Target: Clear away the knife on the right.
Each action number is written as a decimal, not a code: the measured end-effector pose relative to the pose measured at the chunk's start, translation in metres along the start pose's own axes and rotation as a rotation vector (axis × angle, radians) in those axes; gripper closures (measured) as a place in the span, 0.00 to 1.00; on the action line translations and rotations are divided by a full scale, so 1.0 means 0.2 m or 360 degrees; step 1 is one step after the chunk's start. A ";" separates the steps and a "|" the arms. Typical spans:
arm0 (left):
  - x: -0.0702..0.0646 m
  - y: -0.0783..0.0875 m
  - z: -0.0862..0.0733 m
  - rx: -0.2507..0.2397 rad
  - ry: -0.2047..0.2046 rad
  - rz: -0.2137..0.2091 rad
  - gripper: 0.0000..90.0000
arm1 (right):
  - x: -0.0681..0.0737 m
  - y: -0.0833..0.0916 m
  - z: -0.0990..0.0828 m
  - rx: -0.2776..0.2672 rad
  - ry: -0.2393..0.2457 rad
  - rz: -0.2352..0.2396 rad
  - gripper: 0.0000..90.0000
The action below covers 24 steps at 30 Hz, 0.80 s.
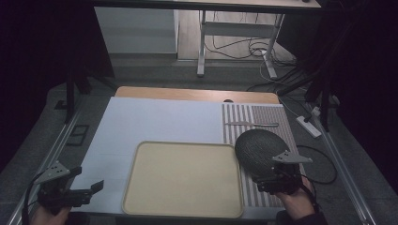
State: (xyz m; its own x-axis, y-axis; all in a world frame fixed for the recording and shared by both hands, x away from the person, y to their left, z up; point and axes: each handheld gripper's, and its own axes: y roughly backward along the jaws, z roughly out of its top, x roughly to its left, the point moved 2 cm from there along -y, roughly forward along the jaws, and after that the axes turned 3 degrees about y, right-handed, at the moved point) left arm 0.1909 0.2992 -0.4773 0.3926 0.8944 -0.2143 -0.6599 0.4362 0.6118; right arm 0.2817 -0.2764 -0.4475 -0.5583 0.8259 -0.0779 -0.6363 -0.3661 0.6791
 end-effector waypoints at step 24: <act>0.00 -0.01 0.00 0.0003 0.0003 -0.0002 0.02 | -0.04 -0.12 0.08 0.0057 -0.0004 0.0056 0.00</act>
State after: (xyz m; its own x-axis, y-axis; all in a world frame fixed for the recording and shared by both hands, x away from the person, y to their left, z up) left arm 0.1925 0.2991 -0.4775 0.3924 0.8940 -0.2164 -0.6581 0.4372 0.6129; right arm 0.3111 -0.2677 -0.4519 -0.5790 0.8137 -0.0518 -0.5967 -0.3795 0.7071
